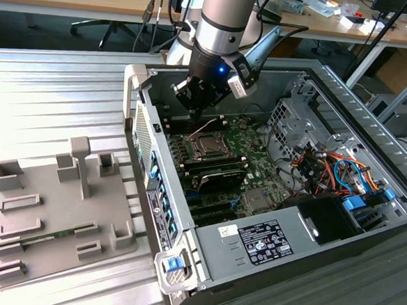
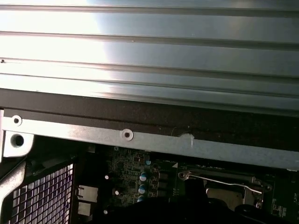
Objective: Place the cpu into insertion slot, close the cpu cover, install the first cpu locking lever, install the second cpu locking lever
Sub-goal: 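Install the first cpu locking lever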
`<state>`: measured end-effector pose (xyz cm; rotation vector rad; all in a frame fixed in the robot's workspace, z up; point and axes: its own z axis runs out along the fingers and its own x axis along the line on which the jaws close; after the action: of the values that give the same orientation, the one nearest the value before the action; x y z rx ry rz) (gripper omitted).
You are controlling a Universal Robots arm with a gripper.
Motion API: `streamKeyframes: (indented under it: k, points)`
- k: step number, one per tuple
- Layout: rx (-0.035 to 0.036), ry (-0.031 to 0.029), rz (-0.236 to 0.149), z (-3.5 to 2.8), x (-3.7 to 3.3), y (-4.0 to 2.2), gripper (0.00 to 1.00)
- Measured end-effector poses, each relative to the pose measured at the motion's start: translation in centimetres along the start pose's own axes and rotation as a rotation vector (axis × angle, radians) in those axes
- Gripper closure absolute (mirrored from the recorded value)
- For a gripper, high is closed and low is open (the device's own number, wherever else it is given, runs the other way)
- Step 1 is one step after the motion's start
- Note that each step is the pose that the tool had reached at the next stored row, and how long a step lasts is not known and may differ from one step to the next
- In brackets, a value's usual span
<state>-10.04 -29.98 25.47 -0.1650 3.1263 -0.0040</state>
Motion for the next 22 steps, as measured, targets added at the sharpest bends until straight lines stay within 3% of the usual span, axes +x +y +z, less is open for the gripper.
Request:
streamKeyframes:
  k: [22]
  points:
    - [-0.0004,0.0019,-0.001,1.71,-0.8,0.01,0.89]
